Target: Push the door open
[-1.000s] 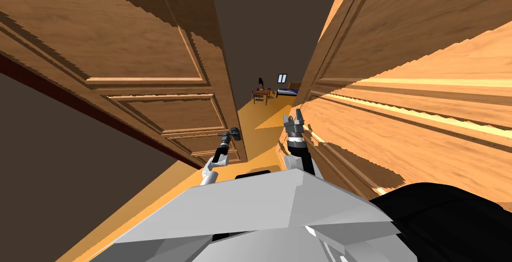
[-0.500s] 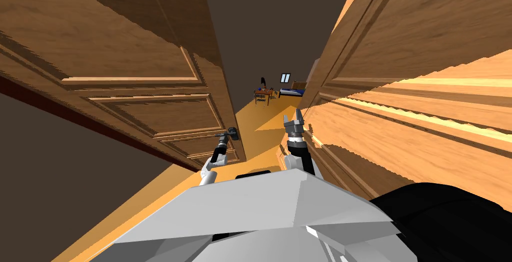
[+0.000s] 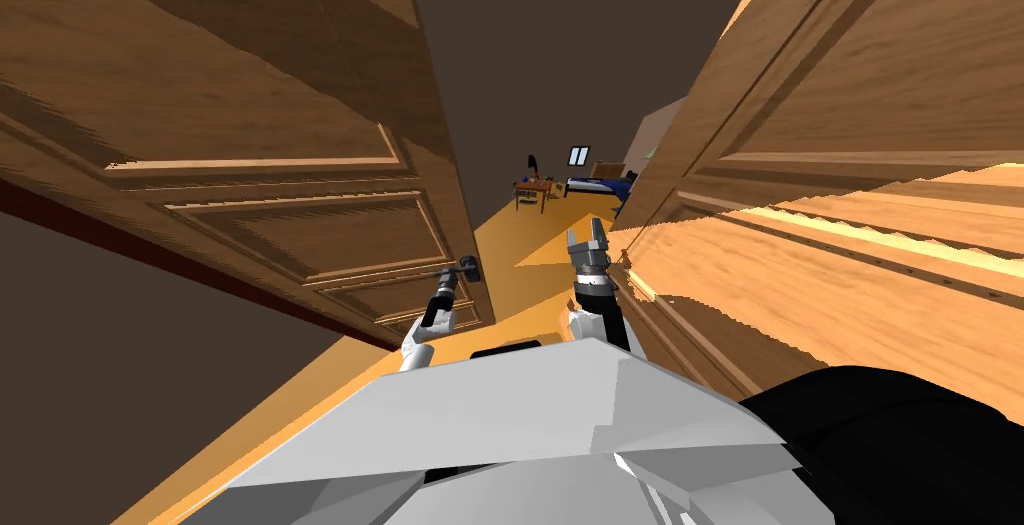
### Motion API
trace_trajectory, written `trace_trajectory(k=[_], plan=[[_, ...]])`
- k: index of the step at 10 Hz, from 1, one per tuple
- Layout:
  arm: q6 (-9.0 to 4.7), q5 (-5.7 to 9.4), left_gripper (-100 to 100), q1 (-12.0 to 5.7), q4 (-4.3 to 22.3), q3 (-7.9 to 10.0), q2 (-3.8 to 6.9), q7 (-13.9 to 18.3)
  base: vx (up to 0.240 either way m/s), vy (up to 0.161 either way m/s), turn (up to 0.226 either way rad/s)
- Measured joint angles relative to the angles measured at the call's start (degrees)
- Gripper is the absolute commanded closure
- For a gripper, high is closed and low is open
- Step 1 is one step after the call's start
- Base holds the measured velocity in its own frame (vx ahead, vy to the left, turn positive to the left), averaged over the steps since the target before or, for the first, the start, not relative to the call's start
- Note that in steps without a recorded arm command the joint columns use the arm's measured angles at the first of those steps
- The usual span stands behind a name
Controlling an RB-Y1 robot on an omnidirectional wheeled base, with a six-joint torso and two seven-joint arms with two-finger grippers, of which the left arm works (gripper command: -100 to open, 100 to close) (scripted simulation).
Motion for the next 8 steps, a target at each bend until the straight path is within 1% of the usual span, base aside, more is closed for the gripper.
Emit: trace_trajectory(k=[1,2,3,4,5,7,8], plan=[[0.18,0.23,100,0.09,-0.5,-0.04,-0.08,-0.5,0.263,0.009,0.137],[0.46,0.59,100,0.63,-1.1,-0.33,0.27,-0.8,0.229,0.018,0.130],[0.30,0.93,100,0.51,-1.0,-0.24,0.49,-1.2,0.199,0.053,0.179],[-0.26,1.27,100,0.09,-0.3,0.03,0.62,-1.8,0.206,0.052,0.207],[-0.48,1.62,100,-0.07,-0.1,0.17,0.67,-2.3,0.201,-0.015,0.196],[-0.15,2.29,100,-0.24,-0.2,0.28,0.49,-3.5,0.198,-0.021,0.140],[0.00,2.70,100,-0.01,-0.5,0.30,0.57,-4.0,0.151,-0.026,0.131]])
